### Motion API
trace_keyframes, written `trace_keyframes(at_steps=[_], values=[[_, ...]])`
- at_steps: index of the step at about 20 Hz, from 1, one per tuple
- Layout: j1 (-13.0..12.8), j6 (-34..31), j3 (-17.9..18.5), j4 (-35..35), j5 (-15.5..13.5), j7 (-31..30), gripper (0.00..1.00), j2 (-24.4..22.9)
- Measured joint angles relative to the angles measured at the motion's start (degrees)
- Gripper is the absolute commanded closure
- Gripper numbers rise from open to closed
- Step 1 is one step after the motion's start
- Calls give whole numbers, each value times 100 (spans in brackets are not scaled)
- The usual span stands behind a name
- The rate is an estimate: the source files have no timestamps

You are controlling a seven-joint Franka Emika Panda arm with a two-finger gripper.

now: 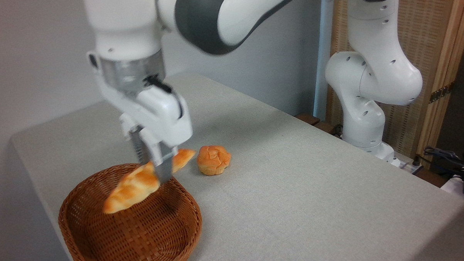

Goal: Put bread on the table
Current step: 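Lift the braided roll out of the basket toward the round bun, then lower the braided roll onto the table and open the gripper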

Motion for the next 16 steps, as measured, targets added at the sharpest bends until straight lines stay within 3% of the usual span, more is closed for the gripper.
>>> trace_keyframes(at_steps=[4, 8, 9, 10, 11, 16], values=[[27, -211, 132, -1127, 0, 243, 70, -929], [-28, -209, 125, -2325, 0, 365, 69, -1573], [-44, -208, 125, -2557, 0, 384, 62, -1667], [-55, -207, 124, -2748, 0, 393, 45, -1727], [-64, -205, 124, -2894, 1, 406, 36, -1756], [-124, -191, 124, -3210, 423, 689, 14, -1700]])
